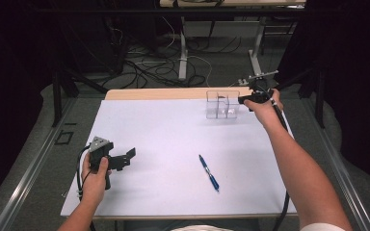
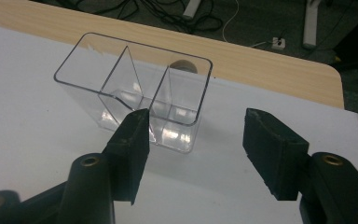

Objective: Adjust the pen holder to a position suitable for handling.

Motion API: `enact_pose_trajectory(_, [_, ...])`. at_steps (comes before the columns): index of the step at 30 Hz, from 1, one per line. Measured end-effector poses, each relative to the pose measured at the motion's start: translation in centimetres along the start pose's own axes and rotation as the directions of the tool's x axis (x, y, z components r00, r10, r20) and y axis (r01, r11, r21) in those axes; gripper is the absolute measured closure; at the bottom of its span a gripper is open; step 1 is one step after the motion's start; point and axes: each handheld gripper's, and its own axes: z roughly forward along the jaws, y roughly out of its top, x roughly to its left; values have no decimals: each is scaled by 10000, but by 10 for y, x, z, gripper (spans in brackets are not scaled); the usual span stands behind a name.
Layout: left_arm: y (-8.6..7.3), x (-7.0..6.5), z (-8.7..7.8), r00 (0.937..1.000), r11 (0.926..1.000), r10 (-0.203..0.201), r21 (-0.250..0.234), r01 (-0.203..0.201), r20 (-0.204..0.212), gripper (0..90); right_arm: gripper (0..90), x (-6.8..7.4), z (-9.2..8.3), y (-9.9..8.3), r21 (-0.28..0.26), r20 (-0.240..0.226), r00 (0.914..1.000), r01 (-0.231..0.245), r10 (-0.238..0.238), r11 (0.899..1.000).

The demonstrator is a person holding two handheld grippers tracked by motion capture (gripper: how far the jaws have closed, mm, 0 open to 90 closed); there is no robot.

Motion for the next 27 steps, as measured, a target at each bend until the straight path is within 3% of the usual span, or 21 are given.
enact_pose_trajectory(10, [-1, 2, 0, 10000, 10000, -56, 64, 56, -26, 16, 432, -5, 17, 21, 984, 219, 9997, -124, 103, 9951])
enact_pose_trajectory(17, [-2, 1, 1, 9999, 9999, -100, 104, 100, -25, 16, 449, -5, 26, 29, 1382, 260, 9989, -432, 400, 9895])
enact_pose_trajectory(19, [-2, 1, 1, 9999, 9999, -116, 117, 117, -35, 16, 456, -4, 30, 32, 1816, 518, 9978, -503, 415, 9821])
enact_pose_trajectory(22, [-2, 1, 1, 9999, 9998, -119, 146, 119, -39, 16, 479, -4, 36, 33, 2148, 539, 9969, -676, 573, 9743])
enact_pose_trajectory(27, [-2, 1, 1, 9998, 9997, -205, 133, 206, -60, 16, 505, -6, 43, 33, 2264, 559, 9953, -894, 786, 9699])
